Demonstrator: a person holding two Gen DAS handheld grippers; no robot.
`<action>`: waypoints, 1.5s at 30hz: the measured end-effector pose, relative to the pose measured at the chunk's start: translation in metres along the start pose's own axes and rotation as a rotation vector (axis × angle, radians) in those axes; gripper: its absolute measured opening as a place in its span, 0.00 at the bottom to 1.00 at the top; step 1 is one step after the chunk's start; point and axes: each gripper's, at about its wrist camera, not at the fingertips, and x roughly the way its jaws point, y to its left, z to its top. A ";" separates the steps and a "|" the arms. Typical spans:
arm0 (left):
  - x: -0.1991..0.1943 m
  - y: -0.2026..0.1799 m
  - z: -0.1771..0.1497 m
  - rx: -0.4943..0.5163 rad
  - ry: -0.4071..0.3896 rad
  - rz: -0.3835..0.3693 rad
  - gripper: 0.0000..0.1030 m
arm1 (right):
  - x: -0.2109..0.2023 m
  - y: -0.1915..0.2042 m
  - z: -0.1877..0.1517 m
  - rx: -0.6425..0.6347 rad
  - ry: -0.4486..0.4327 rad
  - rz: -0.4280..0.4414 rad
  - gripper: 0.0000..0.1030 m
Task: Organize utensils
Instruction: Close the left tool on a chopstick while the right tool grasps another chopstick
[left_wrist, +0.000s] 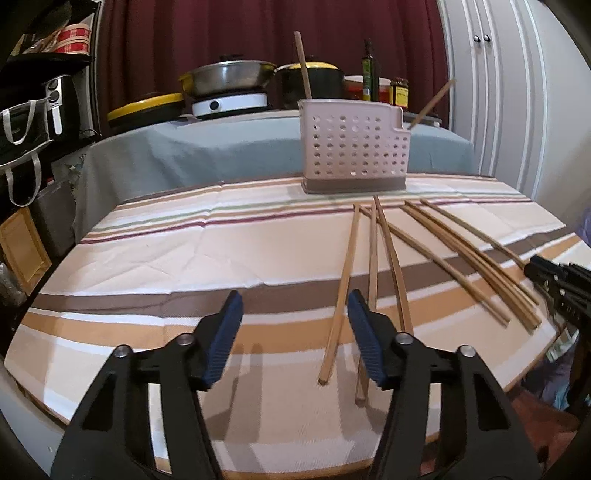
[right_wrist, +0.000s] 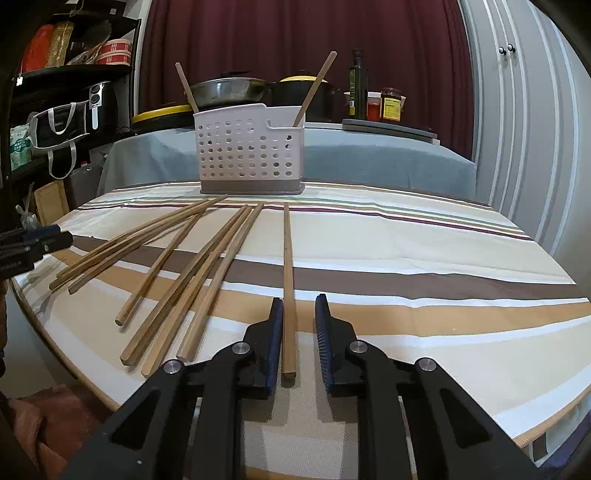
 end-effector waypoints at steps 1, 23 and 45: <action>0.002 0.000 -0.003 0.005 0.009 -0.004 0.50 | 0.000 0.001 0.000 0.000 0.000 -0.001 0.18; 0.014 -0.013 -0.016 0.055 0.035 -0.055 0.06 | 0.001 -0.001 0.000 0.004 -0.012 0.018 0.18; 0.012 -0.013 -0.011 0.055 0.019 -0.040 0.06 | 0.000 0.000 0.004 0.008 -0.013 0.063 0.07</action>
